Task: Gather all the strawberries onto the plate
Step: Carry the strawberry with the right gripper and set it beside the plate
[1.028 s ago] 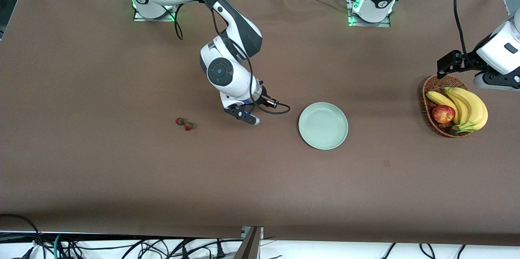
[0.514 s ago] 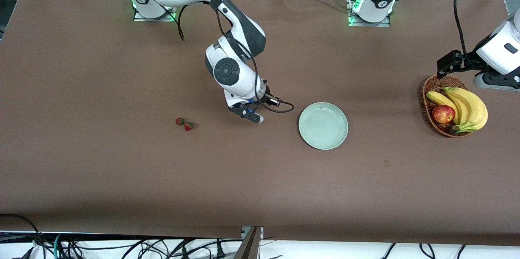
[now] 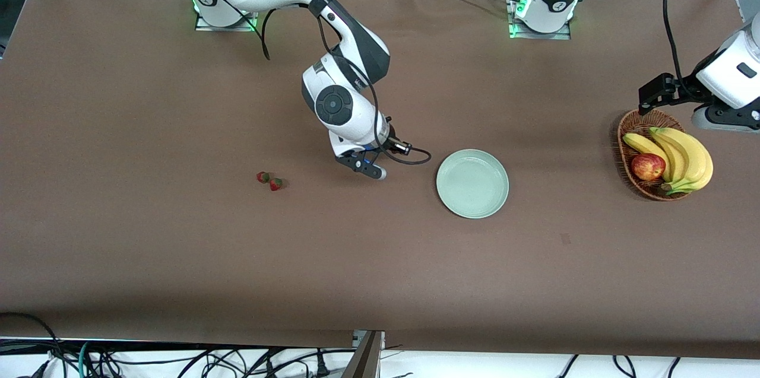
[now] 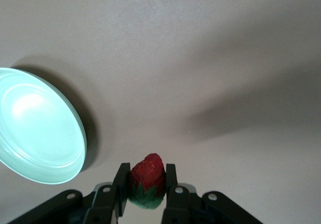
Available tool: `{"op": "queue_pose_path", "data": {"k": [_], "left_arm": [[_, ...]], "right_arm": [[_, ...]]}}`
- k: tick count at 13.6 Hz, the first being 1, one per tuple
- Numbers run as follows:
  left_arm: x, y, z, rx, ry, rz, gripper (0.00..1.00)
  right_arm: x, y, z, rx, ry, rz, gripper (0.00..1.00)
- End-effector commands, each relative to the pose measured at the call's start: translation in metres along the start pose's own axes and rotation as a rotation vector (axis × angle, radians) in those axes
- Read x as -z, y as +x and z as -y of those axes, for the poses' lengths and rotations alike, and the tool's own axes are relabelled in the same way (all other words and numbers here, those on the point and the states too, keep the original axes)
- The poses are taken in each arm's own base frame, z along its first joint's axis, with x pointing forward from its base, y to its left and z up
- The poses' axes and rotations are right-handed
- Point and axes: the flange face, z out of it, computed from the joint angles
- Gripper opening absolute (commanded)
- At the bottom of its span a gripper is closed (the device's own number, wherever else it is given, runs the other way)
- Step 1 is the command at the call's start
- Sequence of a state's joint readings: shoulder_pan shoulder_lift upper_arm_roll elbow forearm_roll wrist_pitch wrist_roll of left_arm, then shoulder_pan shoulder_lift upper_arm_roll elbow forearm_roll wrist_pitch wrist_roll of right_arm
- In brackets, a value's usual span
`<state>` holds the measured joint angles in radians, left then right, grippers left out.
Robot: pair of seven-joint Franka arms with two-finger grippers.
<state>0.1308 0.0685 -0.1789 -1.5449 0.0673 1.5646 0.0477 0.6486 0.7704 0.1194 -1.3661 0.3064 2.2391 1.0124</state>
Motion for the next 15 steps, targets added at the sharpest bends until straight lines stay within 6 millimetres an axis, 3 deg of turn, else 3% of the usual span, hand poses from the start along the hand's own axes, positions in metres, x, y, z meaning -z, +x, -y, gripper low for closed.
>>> {"op": "queue_pose_path", "data": {"k": [1, 4, 9, 15], "left_arm": [[0.003, -0.002, 0.000, -0.011, -0.017, 0.004, 1.00], [0.003, -0.002, -0.001, -0.011, -0.020, 0.004, 1.00], [0.002, -0.002, -0.001, -0.011, -0.022, 0.005, 1.00], [0.002, -0.002, -0.001, -0.011, -0.022, 0.007, 1.00]], "right_arm": [[-0.003, 0.002, 0.004, 0.003, -0.002, -0.022, 0.17], [-0.010, 0.002, 0.001, 0.015, -0.021, -0.033, 0.18], [-0.050, -0.006, -0.006, 0.038, -0.042, -0.049, 0.23], [-0.096, -0.021, -0.009, 0.036, -0.046, -0.086, 0.46]]}}
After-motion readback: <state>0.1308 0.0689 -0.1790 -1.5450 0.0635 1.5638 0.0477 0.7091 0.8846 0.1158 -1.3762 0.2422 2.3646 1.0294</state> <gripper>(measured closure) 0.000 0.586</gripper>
